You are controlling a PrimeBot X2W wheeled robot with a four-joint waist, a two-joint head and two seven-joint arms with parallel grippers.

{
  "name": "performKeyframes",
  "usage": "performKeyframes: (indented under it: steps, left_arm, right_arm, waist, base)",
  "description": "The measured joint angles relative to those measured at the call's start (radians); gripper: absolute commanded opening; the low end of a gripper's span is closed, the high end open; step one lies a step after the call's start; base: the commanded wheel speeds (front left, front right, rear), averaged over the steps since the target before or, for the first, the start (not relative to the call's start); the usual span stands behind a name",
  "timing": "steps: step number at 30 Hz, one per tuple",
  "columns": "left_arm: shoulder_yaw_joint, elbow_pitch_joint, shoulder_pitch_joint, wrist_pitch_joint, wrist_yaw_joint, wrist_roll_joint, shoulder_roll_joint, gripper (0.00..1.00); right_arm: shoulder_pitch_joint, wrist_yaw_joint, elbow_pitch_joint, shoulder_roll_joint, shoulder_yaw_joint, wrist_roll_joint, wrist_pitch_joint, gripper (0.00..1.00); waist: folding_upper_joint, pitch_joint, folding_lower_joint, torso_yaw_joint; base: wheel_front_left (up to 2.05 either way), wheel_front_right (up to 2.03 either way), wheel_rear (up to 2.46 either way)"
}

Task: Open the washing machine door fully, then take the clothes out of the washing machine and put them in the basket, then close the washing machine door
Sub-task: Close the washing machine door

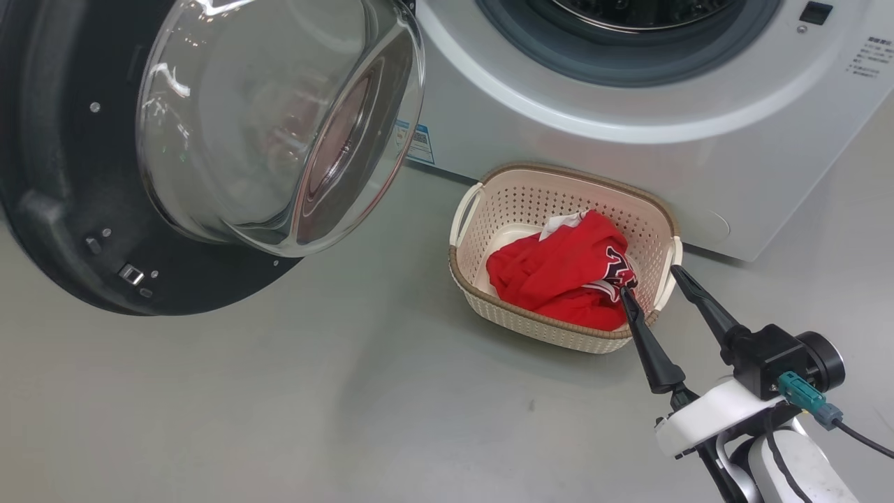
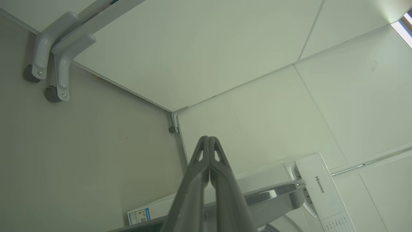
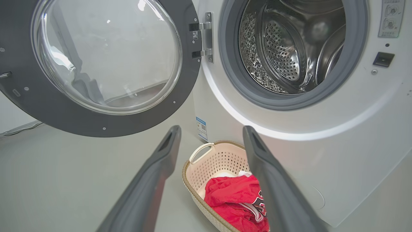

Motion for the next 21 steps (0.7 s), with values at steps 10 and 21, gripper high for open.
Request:
performKeyframes:
  steps: [10,21]
  left_arm:
    - [-0.017,0.136,-0.03,0.053,0.001,-0.026,-0.008,0.0]
    - [-0.063,0.232,-0.065,0.091,-0.051,-0.027,-0.03,0.0]
  right_arm:
    - [-0.002,0.0,-0.016,-0.008,-0.006,0.0,0.007,1.0]
    - [-0.004,0.0,-0.023,-0.016,-0.018,0.003,0.007,1.0]
  waist:
    - [0.0,0.034,0.0,-0.048]
    - [0.0,0.053,0.0,-0.058]
  base:
    - [0.0,0.0,0.0]
    - [0.0,0.0,0.0]
